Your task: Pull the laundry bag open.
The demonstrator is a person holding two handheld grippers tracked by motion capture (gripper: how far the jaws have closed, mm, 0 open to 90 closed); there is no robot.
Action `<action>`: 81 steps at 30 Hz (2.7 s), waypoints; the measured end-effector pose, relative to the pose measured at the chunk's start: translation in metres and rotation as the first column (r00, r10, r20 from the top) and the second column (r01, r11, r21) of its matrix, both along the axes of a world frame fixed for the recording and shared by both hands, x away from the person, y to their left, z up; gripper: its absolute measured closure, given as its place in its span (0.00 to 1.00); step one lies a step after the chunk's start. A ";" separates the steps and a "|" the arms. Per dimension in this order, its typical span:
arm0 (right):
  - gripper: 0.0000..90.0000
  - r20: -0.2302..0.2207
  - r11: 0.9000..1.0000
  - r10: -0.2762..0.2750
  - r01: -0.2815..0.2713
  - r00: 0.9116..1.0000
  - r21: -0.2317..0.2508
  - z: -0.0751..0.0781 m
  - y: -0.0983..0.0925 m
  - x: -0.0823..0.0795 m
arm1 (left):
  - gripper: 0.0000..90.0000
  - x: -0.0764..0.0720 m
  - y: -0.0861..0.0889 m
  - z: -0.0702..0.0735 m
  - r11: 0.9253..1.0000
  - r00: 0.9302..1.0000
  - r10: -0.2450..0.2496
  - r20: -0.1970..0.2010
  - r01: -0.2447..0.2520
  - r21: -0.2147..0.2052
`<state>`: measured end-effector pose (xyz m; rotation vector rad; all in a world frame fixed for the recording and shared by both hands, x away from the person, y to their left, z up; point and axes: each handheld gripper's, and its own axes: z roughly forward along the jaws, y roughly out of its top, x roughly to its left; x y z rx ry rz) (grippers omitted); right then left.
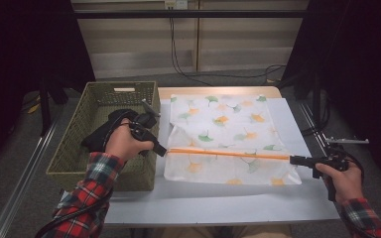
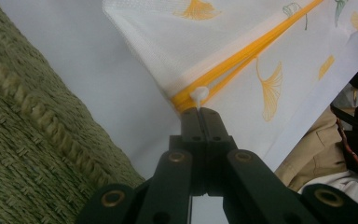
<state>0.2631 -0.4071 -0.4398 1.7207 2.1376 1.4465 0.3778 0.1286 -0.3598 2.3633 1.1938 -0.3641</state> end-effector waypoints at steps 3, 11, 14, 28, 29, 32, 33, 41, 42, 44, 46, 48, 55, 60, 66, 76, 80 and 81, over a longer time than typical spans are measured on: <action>0.96 0.001 1.000 -0.001 0.001 1.000 0.000 0.000 0.000 0.000 | 1.00 0.001 0.002 0.001 0.999 1.000 -0.029 0.006 0.029 0.016; 0.96 0.001 1.000 -0.004 0.004 1.000 -0.004 0.000 -0.001 -0.001 | 1.00 0.000 0.005 0.001 1.000 1.000 -0.021 -0.003 0.021 0.007; 0.96 0.001 1.000 -0.006 0.006 1.000 -0.009 0.000 -0.001 -0.001 | 1.00 0.000 0.005 0.001 1.000 1.000 -0.018 -0.005 0.018 0.001; 0.96 -0.001 1.000 0.001 -0.001 1.000 -0.024 0.001 -0.003 -0.003 | 1.00 -0.005 -0.005 0.000 0.999 0.999 -0.046 -0.002 0.046 -0.002; 0.96 0.004 1.000 0.001 -0.001 1.000 -0.024 0.001 -0.003 -0.003 | 1.00 -0.006 -0.006 0.000 0.999 0.999 -0.037 -0.003 0.037 -0.005; 0.96 -0.001 1.000 -0.002 0.002 1.000 -0.028 0.001 -0.003 -0.003 | 1.00 -0.008 -0.013 -0.002 0.999 0.999 -0.039 -0.006 0.039 -0.014; 0.96 -0.006 1.000 0.003 -0.004 1.000 -0.028 0.001 -0.003 -0.003 | 1.00 -0.007 -0.014 -0.002 0.997 0.997 -0.079 -0.007 0.079 -0.003; 0.95 -0.024 0.999 0.017 -0.018 1.000 -0.040 -0.002 -0.001 -0.003 | 1.00 -0.009 -0.022 -0.008 0.997 0.996 -0.083 -0.014 0.083 -0.010; 0.95 -0.025 0.999 0.021 -0.022 0.999 -0.046 -0.002 -0.001 -0.003 | 1.00 -0.010 -0.024 -0.009 0.998 0.998 -0.059 -0.021 0.058 -0.016; 0.95 -0.026 0.998 0.024 -0.025 0.999 -0.050 -0.003 0.000 -0.003 | 1.00 -0.010 -0.026 -0.011 0.998 0.998 -0.064 -0.029 0.064 -0.017; 0.95 -0.032 0.998 0.030 -0.031 0.999 -0.055 -0.003 0.001 -0.003 | 1.00 -0.010 -0.028 -0.012 0.998 0.998 -0.063 -0.029 0.063 -0.006; 0.94 -0.029 0.998 0.034 -0.035 0.999 -0.061 -0.004 0.002 -0.003 | 1.00 -0.008 -0.027 -0.012 0.995 0.995 -0.095 -0.024 0.096 0.015; 0.88 -0.031 0.997 0.045 -0.047 0.998 -0.065 -0.004 0.003 -0.003 | 0.99 -0.008 -0.029 -0.016 0.996 0.995 -0.091 -0.032 0.092 0.014; 0.77 -0.027 0.997 0.036 -0.038 0.999 -0.071 -0.004 0.005 -0.002 | 0.96 -0.009 -0.031 -0.018 0.995 0.995 -0.097 -0.030 0.098 0.020; 0.64 -0.010 0.995 0.039 -0.039 0.999 -0.095 -0.003 0.007 -0.001 | 0.93 -0.010 -0.035 -0.020 0.998 0.998 -0.062 -0.032 0.062 -0.009; 0.45 0.009 0.992 0.040 -0.039 0.999 -0.120 -0.003 0.013 0.002 | 0.56 -0.013 -0.043 -0.022 0.996 0.996 -0.055 0.076 0.060 -0.062; 0.41 0.016 0.989 0.058 -0.055 0.998 -0.140 -0.002 0.017 0.003 | 0.51 -0.015 -0.050 -0.024 0.994 0.992 -0.079 0.102 0.086 -0.069; 0.40 0.017 0.988 0.059 -0.056 0.998 -0.142 -0.002 0.019 0.003 | 0.47 -0.015 -0.051 -0.024 0.994 0.992 -0.077 0.104 0.085 -0.070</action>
